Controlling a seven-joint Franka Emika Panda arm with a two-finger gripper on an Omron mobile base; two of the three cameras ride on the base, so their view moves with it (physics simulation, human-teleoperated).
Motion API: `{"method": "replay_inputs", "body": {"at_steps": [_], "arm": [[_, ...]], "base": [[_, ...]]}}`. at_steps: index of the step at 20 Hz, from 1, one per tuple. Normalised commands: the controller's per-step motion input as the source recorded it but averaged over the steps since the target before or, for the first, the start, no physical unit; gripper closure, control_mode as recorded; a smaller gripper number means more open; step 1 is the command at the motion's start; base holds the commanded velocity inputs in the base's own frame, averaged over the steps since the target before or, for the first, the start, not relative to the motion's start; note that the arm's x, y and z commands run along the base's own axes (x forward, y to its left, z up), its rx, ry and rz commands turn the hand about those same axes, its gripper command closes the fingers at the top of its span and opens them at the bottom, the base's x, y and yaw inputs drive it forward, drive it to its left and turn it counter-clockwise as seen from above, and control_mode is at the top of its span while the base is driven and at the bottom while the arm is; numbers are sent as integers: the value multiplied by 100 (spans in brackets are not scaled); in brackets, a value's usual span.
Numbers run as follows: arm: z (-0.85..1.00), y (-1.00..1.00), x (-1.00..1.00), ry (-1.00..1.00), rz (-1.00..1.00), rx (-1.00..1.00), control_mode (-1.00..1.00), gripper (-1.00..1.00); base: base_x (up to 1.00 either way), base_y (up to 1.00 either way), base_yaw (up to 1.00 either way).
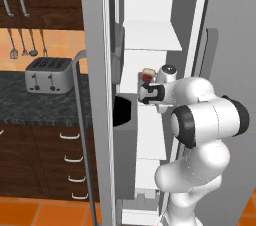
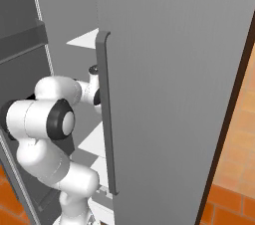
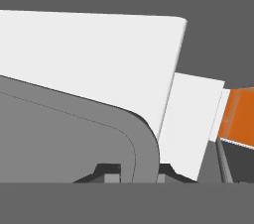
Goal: Take the meat container that has the steak and place it on the second highest rack of the freezer. Then take the vegetable container that has the lemon and bell pepper and place it on the highest rack of the freezer.
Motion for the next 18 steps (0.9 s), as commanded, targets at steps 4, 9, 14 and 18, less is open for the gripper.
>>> {"method": "replay_inputs", "body": {"at_steps": [4,9,14,18], "arm": [[-19,0,6,0,0,0,-100,100],[-19,3,0,0,0,-1,-100,-100],[-4,6,1,0,0,-1,-100,-100],[14,0,-8,-5,0,0,-100,-100]], "base": [[0,0,0],[0,0,0],[0,0,0],[0,0,0]]}}
